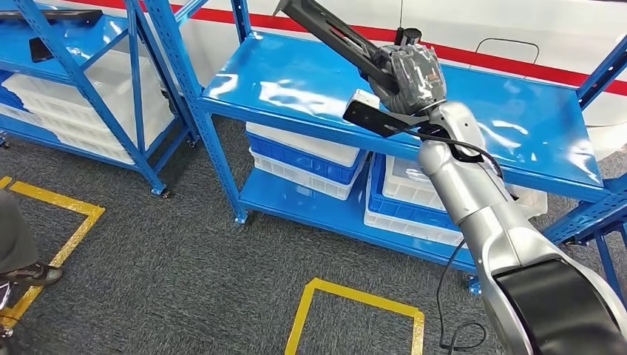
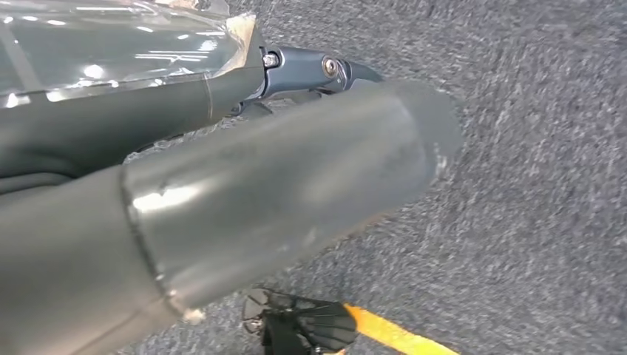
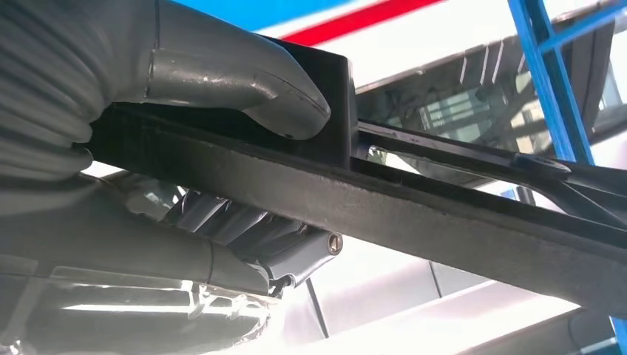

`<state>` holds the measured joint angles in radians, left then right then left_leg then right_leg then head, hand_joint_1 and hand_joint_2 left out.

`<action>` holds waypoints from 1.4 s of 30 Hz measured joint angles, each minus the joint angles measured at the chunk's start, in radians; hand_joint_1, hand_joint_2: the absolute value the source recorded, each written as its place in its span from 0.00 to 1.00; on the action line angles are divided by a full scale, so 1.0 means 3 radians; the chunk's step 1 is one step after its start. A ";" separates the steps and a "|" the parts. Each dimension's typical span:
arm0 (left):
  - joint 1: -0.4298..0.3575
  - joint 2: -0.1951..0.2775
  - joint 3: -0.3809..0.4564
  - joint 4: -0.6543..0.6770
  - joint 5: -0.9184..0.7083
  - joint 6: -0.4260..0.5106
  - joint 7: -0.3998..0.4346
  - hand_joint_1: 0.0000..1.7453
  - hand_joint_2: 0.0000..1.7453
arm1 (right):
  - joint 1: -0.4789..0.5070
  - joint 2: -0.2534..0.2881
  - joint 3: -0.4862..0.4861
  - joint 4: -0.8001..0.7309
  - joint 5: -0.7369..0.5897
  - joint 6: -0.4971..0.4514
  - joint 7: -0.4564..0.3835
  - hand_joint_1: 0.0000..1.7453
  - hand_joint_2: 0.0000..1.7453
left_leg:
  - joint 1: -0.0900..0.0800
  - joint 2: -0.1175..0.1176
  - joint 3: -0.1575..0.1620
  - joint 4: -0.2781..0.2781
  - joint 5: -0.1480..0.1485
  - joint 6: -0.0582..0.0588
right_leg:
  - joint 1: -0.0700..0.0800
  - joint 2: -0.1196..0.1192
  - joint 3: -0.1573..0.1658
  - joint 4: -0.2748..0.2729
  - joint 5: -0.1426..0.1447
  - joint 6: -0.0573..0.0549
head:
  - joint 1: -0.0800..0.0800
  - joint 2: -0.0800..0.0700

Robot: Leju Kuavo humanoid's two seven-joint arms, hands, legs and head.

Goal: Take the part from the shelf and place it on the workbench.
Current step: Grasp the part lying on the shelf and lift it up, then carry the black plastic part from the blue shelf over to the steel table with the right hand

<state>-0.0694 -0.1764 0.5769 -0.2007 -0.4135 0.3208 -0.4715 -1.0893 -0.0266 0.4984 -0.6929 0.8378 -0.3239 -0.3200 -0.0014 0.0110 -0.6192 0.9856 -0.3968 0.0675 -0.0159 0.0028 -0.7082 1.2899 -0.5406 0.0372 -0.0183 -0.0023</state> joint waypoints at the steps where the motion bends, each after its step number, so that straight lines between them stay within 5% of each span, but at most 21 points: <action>1: 0.0000 -0.0001 -0.0002 0.0000 -0.0004 -0.0004 -0.0002 0.00 0.00 | 0.0002 -0.0001 -0.0001 0.0007 0.0005 -0.0002 0.0000 1.00 1.00 | 0.0004 0.0000 -0.0042 0.0006 0.0031 -0.0014 | -0.0009 -0.0002 0.0126 -0.0140 0.0065 0.0038 | 0.0001 0.0000; 4: -0.0001 -0.0002 -0.0009 -0.0001 -0.0016 -0.0009 -0.0008 0.00 0.00 | -0.0006 0.0005 -0.0007 0.0013 0.0023 -0.0017 0.0005 1.00 1.00 | 0.0002 -0.0003 -0.0153 0.0057 0.0104 -0.0069 | -0.0010 -0.0002 0.0576 -0.0801 0.0117 0.0062 | -0.0002 0.0000; 6: 0.0000 -0.0001 -0.0012 -0.0001 -0.0025 -0.0011 -0.0010 0.00 0.00 | -0.0006 0.0012 -0.0010 0.0013 0.0034 -0.0032 0.0013 1.00 1.00 | -0.0005 -0.0005 -0.0191 0.0079 0.0151 -0.0106 | 0.0013 0.0007 0.0644 -0.0940 0.0091 0.0023 | -0.0008 0.0000; 8: 0.0006 0.0002 -0.0014 0.0000 -0.0031 -0.0012 -0.0011 0.00 0.00 | -0.0001 0.0015 -0.0013 0.0015 0.0050 -0.0046 0.0026 1.00 1.00 | 0.0004 -0.0012 -0.0217 0.0096 0.0152 -0.0144 | -0.0012 0.0003 0.0598 -0.0935 0.0134 -0.0036 | -0.0012 0.0000; 10: 0.0010 0.0007 -0.0015 0.0000 -0.0036 -0.0013 -0.0011 0.00 0.00 | -0.0003 0.0026 -0.0014 0.0014 0.0065 -0.0057 0.0040 1.00 1.00 | 0.0023 -0.0024 -0.0288 0.0263 -0.0053 -0.0186 | -0.0042 -0.0006 0.0547 -0.0939 0.0200 -0.0111 | -0.0018 0.0000; 11: 0.0009 0.0009 -0.0015 0.0000 -0.0037 -0.0013 -0.0010 0.00 0.00 | -0.0006 0.0034 -0.0015 0.0014 0.0069 -0.0060 0.0044 1.00 1.00 | 0.0033 -0.0029 -0.0348 0.0456 -0.0229 -0.0208 | -0.0039 -0.0008 0.0516 -0.0938 0.0237 -0.0133 | -0.0020 0.0000; 12: 0.0008 0.0009 -0.0016 0.0000 -0.0038 -0.0013 -0.0010 0.00 0.00 | -0.0006 0.0041 -0.0015 0.0014 0.0072 -0.0061 0.0047 1.00 1.00 | 0.0042 -0.0030 -0.0411 0.0694 -0.0393 -0.0228 | -0.0036 -0.0008 0.0471 -0.0936 0.0275 -0.0149 | -0.0024 0.0000; 14: 0.0006 0.0010 -0.0017 0.0000 -0.0038 -0.0014 -0.0010 0.00 0.00 | -0.0001 0.0046 -0.0015 0.0014 0.0074 -0.0061 0.0050 1.00 1.00 | 0.0061 -0.0031 -0.0469 0.1073 -0.0537 -0.0258 | -0.0031 -0.0008 0.0379 -0.0933 0.0350 -0.0146 | -0.0024 0.0000; 15: 0.0006 0.0010 -0.0017 0.0000 -0.0040 -0.0014 -0.0010 0.00 0.00 | 0.0002 0.0047 -0.0016 0.0014 0.0075 -0.0061 0.0052 1.00 1.00 | 0.0072 -0.0031 -0.0421 0.1108 -0.0496 -0.0266 | -0.0031 -0.0009 0.0336 -0.0931 0.0384 -0.0137 | -0.0024 0.0000; 17: 0.0003 0.0010 -0.0017 -0.0001 -0.0043 -0.0012 -0.0010 0.00 0.00 | 0.0001 0.0047 -0.0021 0.0010 0.0081 -0.0061 0.0055 1.00 1.00 | 0.0093 -0.0031 -0.0147 0.0835 -0.0346 -0.0267 | -0.0032 -0.0008 0.0268 -0.0929 0.0446 -0.0109 | -0.0025 0.0000; 19: -0.0005 0.0009 -0.0017 -0.0001 -0.0045 -0.0011 -0.0010 0.00 0.00 | -0.0008 0.0047 -0.0040 -0.0009 0.0094 -0.0064 0.0063 1.00 1.00 | 0.0094 -0.0040 0.0212 0.0360 -0.0337 -0.0249 | -0.0026 -0.0009 0.0218 -0.0929 0.0502 -0.0066 | -0.0023 0.0000; 21: -0.0011 0.0009 -0.0018 -0.0001 -0.0045 -0.0011 -0.0012 0.00 0.00 | -0.0018 0.0048 -0.0060 -0.0026 0.0109 -0.0069 0.0072 1.00 1.00 | 0.0066 -0.0048 0.0357 0.0106 -0.0383 -0.0208 | -0.0023 -0.0016 0.0194 -0.0947 0.0567 -0.0012 | -0.0023 0.0000; 24: -0.0005 0.0010 -0.0018 0.0000 -0.0047 -0.0010 -0.0015 0.00 0.00 | 0.0001 0.0031 -0.0075 -0.0027 0.0122 -0.0071 0.0084 1.00 1.00 | 0.0039 -0.0033 0.0294 0.0050 -0.0276 -0.0107 | -0.0025 -0.0019 0.0145 -0.0938 0.0573 0.0047 | -0.0026 0.0000; 26: -0.0004 0.0011 -0.0017 0.0000 -0.0047 -0.0010 -0.0019 0.00 0.00 | 0.0013 0.0015 -0.0086 -0.0026 0.0123 -0.0070 0.0093 1.00 1.00 | 0.0038 -0.0019 0.0211 0.0027 -0.0176 -0.0047 | -0.0026 -0.0018 0.0030 -0.0671 0.0320 0.0004 | -0.0013 0.0000; 28: -0.0004 0.0012 -0.0017 0.0000 -0.0047 -0.0011 -0.0024 0.00 0.00 | 0.0016 0.0011 -0.0093 -0.0026 0.0121 -0.0069 0.0098 1.00 1.00 | 0.0024 -0.0018 0.0095 0.0028 -0.0088 -0.0021 | -0.0019 -0.0017 -0.0094 -0.0206 0.0041 -0.0024 | -0.0002 0.0000; 30: -0.0004 0.0009 -0.0017 0.0000 -0.0047 -0.0013 -0.0027 0.00 0.00 | 0.0024 0.0007 -0.0095 -0.0026 0.0120 -0.0069 0.0101 1.00 1.00 | 0.0010 -0.0017 -0.0024 0.0032 0.0001 -0.0020 | -0.0013 -0.0015 -0.0080 0.0065 0.0006 0.0021 | -0.0001 0.0000; 32: -0.0004 0.0006 -0.0017 0.0000 -0.0047 -0.0014 -0.0028 0.00 0.00 | 0.0031 0.0006 -0.0096 -0.0027 0.0119 -0.0069 0.0106 1.00 1.00 | 0.0002 -0.0017 -0.0133 0.0037 0.0088 -0.0030 | -0.0005 -0.0015 0.0151 -0.0108 0.0130 0.0072 | -0.0002 0.0000; 34: -0.0004 0.0005 -0.0017 0.0000 -0.0046 -0.0014 -0.0029 0.00 0.00 | 0.0027 0.0011 -0.0097 -0.0032 0.0120 -0.0069 0.0107 1.00 1.00 | -0.0010 -0.0018 -0.0212 0.0052 0.0151 -0.0051 | 0.0012 -0.0016 0.0514 -0.0541 0.0148 0.0061 | -0.0001 0.0000; 36: -0.0003 0.0004 -0.0017 0.0000 -0.0046 -0.0014 -0.0029 0.00 0.00 | 0.0021 0.0015 -0.0097 -0.0039 0.0120 -0.0069 0.0107 1.00 1.00 | -0.0022 -0.0019 -0.0243 0.0064 0.0174 -0.0064 | 0.0028 -0.0016 0.0726 -0.0799 0.0094 0.0034 | 0.0001 0.0000; 42: -0.0003 0.0004 -0.0017 0.0000 -0.0046 -0.0014 -0.0029 0.00 0.00 | 0.0021 0.0016 -0.0097 -0.0040 0.0120 -0.0069 0.0107 1.00 1.00 | -0.0024 -0.0019 -0.0246 0.0066 0.0174 -0.0065 | 0.0031 -0.0016 0.0744 -0.0820 0.0088 0.0033 | 0.0001 0.0000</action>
<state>-0.0704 -0.1751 0.5718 -0.2007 -0.4273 0.3166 -0.4803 -1.0832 -0.0218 0.4692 -0.7049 0.8740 -0.3445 -0.2880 -0.0085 0.0052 -0.6930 1.0053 -0.3445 0.0479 -0.0067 -0.0020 -0.4850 1.0439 -0.5142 0.0471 -0.0179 -0.0023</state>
